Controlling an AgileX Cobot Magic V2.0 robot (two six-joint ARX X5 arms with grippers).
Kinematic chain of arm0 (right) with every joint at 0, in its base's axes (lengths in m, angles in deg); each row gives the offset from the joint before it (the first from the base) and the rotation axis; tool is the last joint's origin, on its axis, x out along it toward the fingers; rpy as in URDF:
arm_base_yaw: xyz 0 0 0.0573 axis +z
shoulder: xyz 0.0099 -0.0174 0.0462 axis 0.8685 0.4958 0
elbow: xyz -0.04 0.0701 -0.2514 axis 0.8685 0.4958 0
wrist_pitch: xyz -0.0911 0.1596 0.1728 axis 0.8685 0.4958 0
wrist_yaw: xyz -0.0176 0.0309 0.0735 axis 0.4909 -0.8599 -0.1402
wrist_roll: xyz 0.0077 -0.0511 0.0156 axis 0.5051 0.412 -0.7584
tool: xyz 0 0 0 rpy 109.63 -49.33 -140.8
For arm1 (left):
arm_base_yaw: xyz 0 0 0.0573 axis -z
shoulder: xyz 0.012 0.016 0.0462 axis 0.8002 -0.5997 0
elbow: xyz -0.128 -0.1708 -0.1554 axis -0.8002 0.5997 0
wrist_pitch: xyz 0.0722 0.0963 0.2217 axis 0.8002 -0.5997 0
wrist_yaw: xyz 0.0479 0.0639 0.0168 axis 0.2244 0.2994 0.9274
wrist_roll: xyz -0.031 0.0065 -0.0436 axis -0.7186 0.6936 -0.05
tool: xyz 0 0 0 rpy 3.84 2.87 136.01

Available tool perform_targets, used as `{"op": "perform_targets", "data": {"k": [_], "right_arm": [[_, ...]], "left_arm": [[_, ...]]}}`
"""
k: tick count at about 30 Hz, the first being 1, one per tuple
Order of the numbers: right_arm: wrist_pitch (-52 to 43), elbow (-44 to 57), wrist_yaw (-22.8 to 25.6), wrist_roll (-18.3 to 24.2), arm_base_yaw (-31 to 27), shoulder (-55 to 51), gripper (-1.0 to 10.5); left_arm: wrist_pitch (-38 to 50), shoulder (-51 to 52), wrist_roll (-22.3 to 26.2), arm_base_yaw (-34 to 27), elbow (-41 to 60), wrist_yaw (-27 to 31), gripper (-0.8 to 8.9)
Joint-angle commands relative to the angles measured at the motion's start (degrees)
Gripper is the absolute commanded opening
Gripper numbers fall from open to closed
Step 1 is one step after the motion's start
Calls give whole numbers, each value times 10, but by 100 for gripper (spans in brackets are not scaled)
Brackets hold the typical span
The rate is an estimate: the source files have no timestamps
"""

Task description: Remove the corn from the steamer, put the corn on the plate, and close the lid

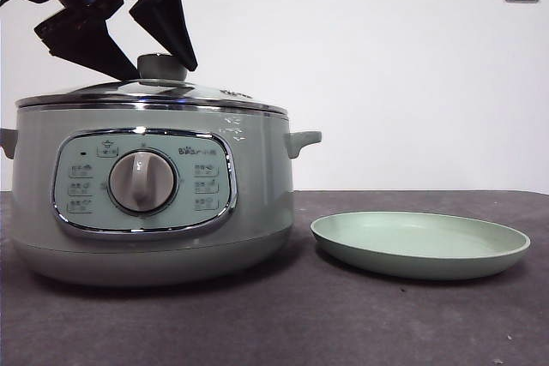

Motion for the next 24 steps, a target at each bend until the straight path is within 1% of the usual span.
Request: {"op": "perform_targets", "data": {"k": [1, 6, 14, 16, 19, 20, 22, 24], "right_arm": [[0, -1, -1, -9, 1, 0, 410], [0, -1, -1, -10, 1, 0, 410], [-12, -1, -1, -15, 8, 0, 406], [-26, -1, 0, -28, 19, 1, 406], [-54, -1, 1, -57, 45, 11, 406], [-67, -1, 3, -67, 57, 17, 406], [-87, -2, 22, -81, 86, 31, 406], [-102, -8, 49, -86, 124, 55, 406]], "left_arm": [[4, -3, 12, 3, 2, -3, 205], [4, -3, 22, 4, 2, -10, -12], [27, 15, 26, 6, -1, -8, -9], [33, 33, 26, 6, -2, -8, -9], [41, 67, 26, 5, -2, -2, -9], [43, 81, 25, 5, -2, 9, -9], [43, 111, 25, 5, -2, 36, -9], [39, 147, 25, 5, -2, 67, -9]]}}
